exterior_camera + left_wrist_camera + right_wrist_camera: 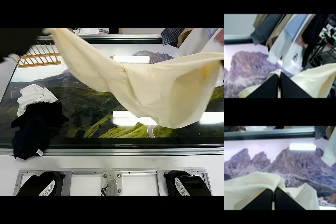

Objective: Fold the clothes and pants, and hang the long-sleeved shirts on hangers.

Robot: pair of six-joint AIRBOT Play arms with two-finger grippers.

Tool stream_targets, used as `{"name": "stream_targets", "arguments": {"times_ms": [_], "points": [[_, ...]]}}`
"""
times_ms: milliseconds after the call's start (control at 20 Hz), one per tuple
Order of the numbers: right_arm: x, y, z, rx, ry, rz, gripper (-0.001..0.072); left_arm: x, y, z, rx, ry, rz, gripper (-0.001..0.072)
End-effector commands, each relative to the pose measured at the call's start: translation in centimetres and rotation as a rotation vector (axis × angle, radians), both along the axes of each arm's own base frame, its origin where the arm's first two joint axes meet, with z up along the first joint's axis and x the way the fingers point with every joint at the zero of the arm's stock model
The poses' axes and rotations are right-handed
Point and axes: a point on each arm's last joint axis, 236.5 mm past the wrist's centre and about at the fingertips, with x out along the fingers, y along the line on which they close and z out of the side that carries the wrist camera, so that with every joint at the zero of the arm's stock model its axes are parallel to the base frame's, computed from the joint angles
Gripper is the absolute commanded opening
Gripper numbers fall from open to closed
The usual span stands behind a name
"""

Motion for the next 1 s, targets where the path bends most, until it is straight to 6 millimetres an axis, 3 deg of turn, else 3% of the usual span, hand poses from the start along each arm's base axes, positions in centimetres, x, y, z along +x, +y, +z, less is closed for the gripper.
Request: {"name": "stream_targets", "arguments": {"times_ms": [0, 150, 250, 400, 550, 650, 700, 750, 800, 950], "points": [[-2.9, -0.2, 3.7, 0.094, -0.103, -0.032, 0.0008, -3.0, 2.7, 4.9, 0.004, -0.175, 0.101, 0.0015], [-1.4, 0.3, 2.4, 0.125, -0.042, -0.019, 0.0007, 0.8, 4.5, 3.0, 0.056, -0.109, 0.211, 0.0015], [0.8, 0.7, -0.2, 0.128, 0.06, -0.008, 0.0008, 4.5, 4.0, -1.4, 0.137, 0.016, 0.212, 0.0015], [6.0, 0.8, -6.0, 0.116, 0.243, -0.014, 0.0009, 9.6, 2.7, -11.5, 0.272, 0.302, 0.161, 0.0015], [14.7, 0.2, -12.2, 0.063, 0.317, -0.024, 0.0009, 13.5, 2.0, -22.4, 0.331, 0.535, 0.142, 0.0015], [20.7, -0.5, -14.4, 0.035, 0.254, -0.039, 0.0015, 14.7, 2.2, -28.7, 0.349, 0.65, 0.148, 0.0015], [22.5, -0.6, -15.3, 0.033, 0.251, -0.043, 0.0134, 14.6, 2.3, -31.4, 0.362, 0.702, 0.146, 0.0015], [23.5, -0.6, -16.0, 0.017, 0.263, -0.037, 0.0429, 14.0, 2.4, -34.0, 0.378, 0.758, 0.141, 0.0015], [23.7, -0.6, -16.7, -0.009, 0.287, -0.023, 0.0662, 13.1, 2.6, -36.6, 0.392, 0.815, 0.135, 0.0015], [20.9, -1.6, -19.5, -0.055, 0.449, 0.0, 0.0679, 9.3, 3.5, -43.5, 0.439, 0.971, 0.123, 0.0015]]}}
